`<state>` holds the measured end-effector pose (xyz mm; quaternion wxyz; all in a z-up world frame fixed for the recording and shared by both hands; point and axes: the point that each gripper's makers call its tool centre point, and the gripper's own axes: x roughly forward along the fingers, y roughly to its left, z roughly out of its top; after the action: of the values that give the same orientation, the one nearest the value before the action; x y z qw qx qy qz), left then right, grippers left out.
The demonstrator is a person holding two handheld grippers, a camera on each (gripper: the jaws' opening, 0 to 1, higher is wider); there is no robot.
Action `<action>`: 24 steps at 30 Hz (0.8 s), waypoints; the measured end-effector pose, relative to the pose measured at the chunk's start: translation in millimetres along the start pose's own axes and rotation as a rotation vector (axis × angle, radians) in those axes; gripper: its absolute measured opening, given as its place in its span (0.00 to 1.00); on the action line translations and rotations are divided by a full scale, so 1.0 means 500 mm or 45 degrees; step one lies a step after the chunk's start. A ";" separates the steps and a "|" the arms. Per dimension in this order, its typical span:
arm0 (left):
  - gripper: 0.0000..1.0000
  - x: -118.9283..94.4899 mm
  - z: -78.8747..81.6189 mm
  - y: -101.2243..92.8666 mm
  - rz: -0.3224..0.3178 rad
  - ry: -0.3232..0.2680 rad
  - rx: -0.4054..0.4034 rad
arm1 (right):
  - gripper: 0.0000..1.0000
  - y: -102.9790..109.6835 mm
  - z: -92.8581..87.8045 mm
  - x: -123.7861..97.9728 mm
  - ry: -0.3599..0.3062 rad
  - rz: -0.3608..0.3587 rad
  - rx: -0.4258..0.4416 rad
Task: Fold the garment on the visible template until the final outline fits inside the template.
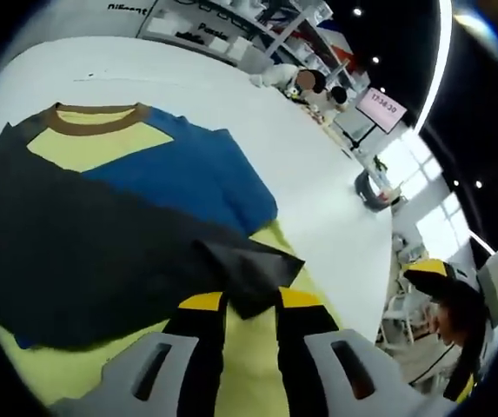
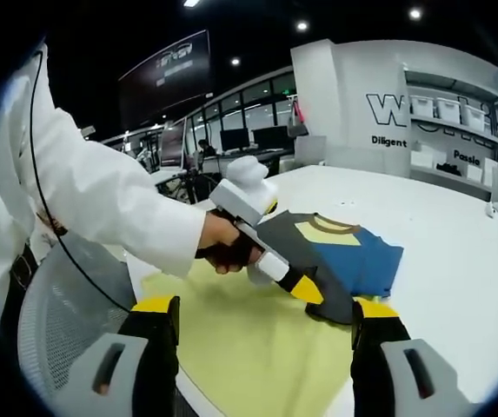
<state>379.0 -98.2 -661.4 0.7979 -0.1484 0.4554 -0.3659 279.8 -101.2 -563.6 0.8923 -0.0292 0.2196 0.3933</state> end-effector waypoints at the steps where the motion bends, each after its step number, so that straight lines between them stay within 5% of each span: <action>1: 0.17 0.003 -0.002 0.003 0.007 0.002 -0.005 | 0.82 0.000 0.000 -0.001 0.000 -0.001 0.000; 6: 0.00 0.009 -0.015 0.000 0.000 0.021 0.006 | 0.82 -0.004 -0.003 -0.005 0.004 -0.007 0.001; 14: 0.00 0.001 -0.021 -0.029 -0.076 0.004 -0.063 | 0.82 -0.005 0.000 -0.003 -0.003 -0.006 0.003; 20: 0.00 -0.003 -0.057 -0.085 -0.198 0.040 -0.156 | 0.82 -0.006 0.005 -0.002 -0.012 -0.006 0.003; 24: 0.01 0.006 -0.087 -0.087 -0.197 0.075 -0.141 | 0.82 -0.006 0.003 -0.003 -0.009 -0.006 0.002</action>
<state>324.1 -126.0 -661.7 0.7441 -0.2161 0.4855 -0.4048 281.4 -104.1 -562.0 0.8940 -0.0276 0.2168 0.3912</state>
